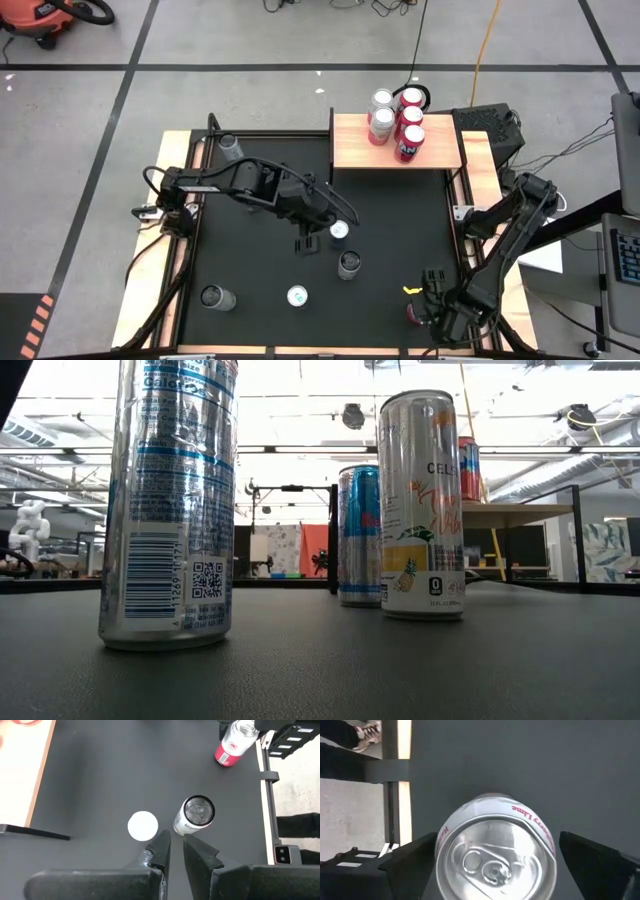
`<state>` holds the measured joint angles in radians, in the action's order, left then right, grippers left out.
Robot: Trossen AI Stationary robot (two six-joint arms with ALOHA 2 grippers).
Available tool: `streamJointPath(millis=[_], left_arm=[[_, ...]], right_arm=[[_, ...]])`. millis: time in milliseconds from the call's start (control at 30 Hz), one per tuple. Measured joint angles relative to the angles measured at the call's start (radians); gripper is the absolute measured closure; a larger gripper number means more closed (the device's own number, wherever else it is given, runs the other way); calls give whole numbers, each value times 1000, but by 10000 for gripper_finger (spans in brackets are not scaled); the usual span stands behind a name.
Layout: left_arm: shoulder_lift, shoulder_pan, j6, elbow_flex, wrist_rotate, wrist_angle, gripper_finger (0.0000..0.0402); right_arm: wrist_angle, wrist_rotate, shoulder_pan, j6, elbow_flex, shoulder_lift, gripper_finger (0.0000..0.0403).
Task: Place canned beverage on shelf
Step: Put the pink white soda can on the shelf aligned with the other pink white soda cans
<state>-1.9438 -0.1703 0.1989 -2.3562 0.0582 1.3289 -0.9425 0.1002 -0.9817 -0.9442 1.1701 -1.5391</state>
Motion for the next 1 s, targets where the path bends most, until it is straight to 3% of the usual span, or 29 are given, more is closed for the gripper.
streamJointPath(millis=[167,500,1000], left_arm=[[0,4,-3,0,0,-1,348],[0,5,3,0,0,-3,348],[0,5,4,0,8,-3,348]], right_arm=[[25,1,1,-9,-1,-10,38],[27,3,1,26,0,-13,131],[-12,-3,24,46,29,-4,130]])
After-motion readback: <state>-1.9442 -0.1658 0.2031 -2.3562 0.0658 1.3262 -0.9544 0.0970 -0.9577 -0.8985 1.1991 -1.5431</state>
